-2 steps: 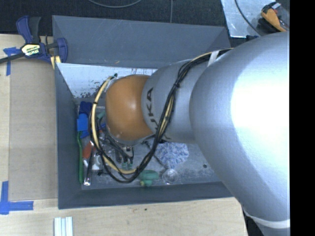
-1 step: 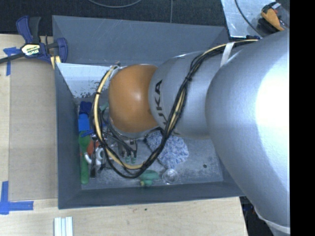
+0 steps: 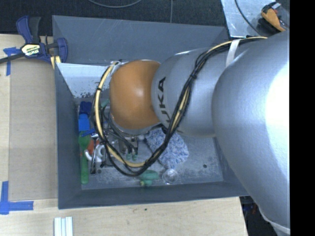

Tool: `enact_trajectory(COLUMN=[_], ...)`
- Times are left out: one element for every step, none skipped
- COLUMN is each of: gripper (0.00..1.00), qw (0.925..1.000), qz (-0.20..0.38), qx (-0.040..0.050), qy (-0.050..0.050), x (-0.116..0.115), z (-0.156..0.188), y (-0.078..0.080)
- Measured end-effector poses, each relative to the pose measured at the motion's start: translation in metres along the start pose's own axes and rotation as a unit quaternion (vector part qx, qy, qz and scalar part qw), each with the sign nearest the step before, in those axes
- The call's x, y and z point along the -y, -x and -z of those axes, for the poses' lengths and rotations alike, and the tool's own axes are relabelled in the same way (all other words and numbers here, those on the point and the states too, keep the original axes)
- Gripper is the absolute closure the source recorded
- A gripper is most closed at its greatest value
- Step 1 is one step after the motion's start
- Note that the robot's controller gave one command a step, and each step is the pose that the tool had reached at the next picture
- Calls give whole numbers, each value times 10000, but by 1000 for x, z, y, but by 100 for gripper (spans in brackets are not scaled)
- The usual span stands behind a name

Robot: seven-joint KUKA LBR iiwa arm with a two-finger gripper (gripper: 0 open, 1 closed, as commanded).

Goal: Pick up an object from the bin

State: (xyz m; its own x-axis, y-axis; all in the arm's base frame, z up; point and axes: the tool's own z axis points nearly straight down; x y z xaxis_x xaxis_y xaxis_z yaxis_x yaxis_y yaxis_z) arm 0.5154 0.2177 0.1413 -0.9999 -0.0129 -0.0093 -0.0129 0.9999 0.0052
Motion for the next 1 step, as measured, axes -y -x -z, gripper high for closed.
enact_trajectory(gripper=[100], qw=[10000], qz=[2], qx=[-32], qy=[-11], x=[1], z=[15], y=[-1])
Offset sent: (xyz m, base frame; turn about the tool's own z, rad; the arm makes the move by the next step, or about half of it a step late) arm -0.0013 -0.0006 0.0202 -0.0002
